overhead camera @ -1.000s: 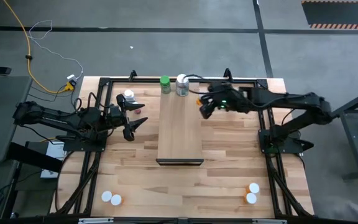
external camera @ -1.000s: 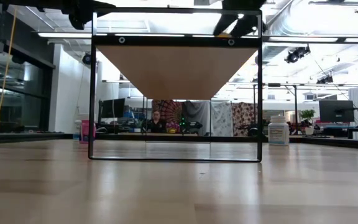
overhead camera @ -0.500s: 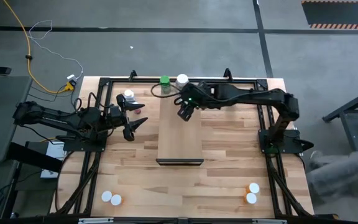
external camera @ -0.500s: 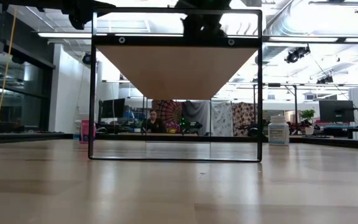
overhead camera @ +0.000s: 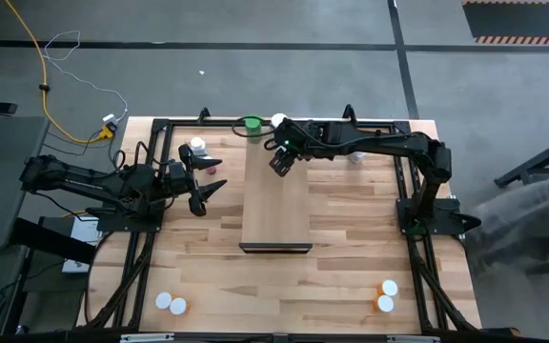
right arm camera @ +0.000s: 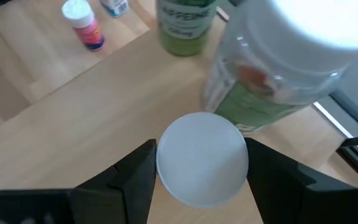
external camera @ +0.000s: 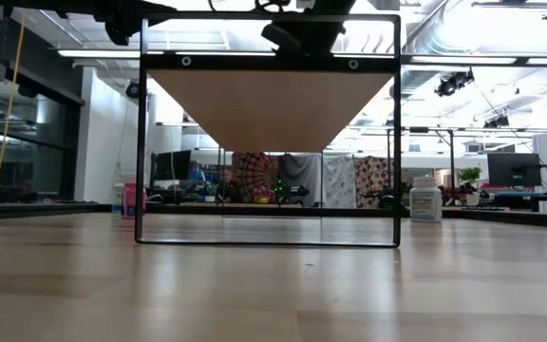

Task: Pick and place medicine bottles onto shelf by color
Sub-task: Put the orange pill bottle on the shelf

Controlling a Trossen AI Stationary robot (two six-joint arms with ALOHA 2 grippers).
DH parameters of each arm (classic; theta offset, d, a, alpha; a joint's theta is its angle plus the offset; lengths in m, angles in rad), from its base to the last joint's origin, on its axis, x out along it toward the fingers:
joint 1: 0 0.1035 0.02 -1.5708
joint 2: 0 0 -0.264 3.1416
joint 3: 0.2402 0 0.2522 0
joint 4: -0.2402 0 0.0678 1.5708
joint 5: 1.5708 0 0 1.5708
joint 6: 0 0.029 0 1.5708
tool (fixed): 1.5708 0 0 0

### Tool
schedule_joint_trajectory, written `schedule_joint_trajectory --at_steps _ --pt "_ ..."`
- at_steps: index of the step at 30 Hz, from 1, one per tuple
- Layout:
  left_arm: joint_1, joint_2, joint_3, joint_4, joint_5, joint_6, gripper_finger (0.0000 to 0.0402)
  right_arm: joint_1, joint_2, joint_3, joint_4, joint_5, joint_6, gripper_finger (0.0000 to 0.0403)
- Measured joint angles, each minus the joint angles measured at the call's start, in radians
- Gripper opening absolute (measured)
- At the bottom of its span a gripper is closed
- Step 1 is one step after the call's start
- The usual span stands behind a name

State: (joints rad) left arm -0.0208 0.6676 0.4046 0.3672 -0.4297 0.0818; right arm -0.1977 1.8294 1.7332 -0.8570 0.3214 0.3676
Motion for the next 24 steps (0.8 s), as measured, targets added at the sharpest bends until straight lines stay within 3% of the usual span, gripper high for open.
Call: schedule_joint_trajectory --at_steps 24 --pt "0.000 0.000 0.000 0.000 0.000 0.000 0.0262 -0.006 0.000 0.000 0.004 0.000 0.017 0.0211"
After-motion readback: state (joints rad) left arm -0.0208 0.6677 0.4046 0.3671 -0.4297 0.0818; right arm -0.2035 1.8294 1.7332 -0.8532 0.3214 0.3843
